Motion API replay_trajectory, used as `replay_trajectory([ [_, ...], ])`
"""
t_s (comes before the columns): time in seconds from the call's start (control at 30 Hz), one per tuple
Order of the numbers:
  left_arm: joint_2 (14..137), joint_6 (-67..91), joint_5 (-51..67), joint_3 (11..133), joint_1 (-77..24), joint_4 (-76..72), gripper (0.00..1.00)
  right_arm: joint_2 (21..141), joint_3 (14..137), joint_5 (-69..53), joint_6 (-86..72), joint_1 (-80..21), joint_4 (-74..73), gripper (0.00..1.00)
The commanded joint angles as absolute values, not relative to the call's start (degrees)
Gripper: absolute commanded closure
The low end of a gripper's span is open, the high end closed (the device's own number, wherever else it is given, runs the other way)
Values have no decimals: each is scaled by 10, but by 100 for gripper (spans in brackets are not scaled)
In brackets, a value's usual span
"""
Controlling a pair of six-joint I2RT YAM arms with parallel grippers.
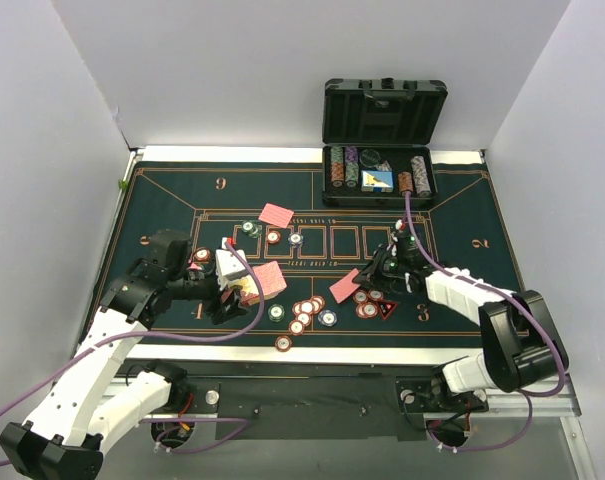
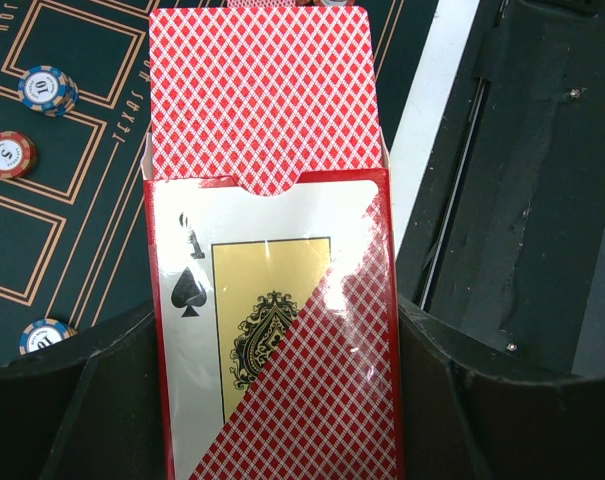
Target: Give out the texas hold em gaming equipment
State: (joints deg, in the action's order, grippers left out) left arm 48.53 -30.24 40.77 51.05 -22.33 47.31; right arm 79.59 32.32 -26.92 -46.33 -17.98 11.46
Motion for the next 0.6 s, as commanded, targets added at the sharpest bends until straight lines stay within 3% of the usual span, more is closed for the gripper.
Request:
replay_trajectory([
  [0.0, 475, -301, 429, 541, -221, 446, 100, 807, 330, -234, -450, -182, 138, 100],
  [0.1, 475, -302, 430, 543, -221, 447, 100, 801, 343, -209, -431, -186, 86, 95],
  [0.2, 475, -302, 430, 541, -221, 446, 100, 783, 347, -194, -418, -190, 49, 77],
  [0.33, 475, -301, 431, 540, -221, 446, 100, 748, 347, -173, -414, -196, 20, 60],
  [0.57, 475, -301, 432, 540, -221, 448, 100, 665, 377, -122, -404, -200, -78, 49],
])
